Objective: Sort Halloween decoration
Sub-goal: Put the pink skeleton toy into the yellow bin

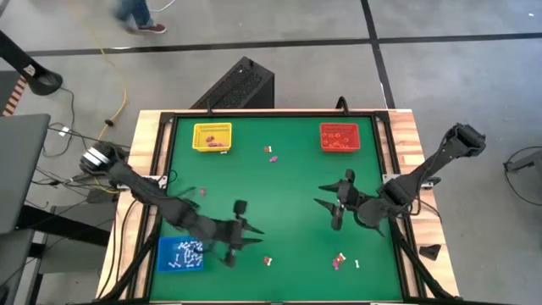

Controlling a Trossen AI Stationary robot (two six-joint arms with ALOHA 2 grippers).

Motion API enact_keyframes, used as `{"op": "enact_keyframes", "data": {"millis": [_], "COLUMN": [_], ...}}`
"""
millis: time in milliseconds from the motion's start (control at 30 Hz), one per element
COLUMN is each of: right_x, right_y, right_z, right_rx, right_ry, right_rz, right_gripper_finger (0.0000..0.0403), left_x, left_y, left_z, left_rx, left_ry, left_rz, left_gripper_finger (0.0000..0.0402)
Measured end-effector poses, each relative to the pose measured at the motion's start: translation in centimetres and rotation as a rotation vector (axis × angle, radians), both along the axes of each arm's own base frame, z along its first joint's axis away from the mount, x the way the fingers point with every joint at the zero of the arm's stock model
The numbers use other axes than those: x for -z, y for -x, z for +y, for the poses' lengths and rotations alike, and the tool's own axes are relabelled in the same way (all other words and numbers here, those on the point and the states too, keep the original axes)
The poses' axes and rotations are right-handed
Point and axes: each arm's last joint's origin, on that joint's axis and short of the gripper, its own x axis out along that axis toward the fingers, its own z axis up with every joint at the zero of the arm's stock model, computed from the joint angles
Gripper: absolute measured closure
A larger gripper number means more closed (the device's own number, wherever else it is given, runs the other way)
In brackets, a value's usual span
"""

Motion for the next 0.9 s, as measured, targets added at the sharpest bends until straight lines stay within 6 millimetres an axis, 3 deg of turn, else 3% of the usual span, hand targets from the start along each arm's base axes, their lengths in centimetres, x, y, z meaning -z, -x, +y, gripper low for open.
{"op": "enact_keyframes", "data": {"millis": [133,300,567,900], "right_x": [1.2,3.0,6.2,6.2], "right_y": [0.2,1.1,-0.4,-2.4], "right_z": [-1.3,-2.7,-2.8,-4.8], "right_rx": [0.126,0.328,0.496,0.627], "right_ry": [-0.113,-0.307,-0.423,-0.542], "right_rz": [0.057,0.122,0.145,0.369], "right_gripper_finger": [0.0182,0.0182,0.0182,0.0182], "left_x": [0.1,2.2,2.8,2.8], "left_y": [3.3,5.4,5.8,6.3], "left_z": [1.7,2.5,2.2,1.3], "left_rx": [0.036,0.147,0.188,0.223], "left_ry": [0.18,0.309,0.349,0.353], "left_rz": [-0.229,-0.271,-0.232,-0.223], "left_gripper_finger": [0.0323,0.0323,0.0323,0.0323]}}
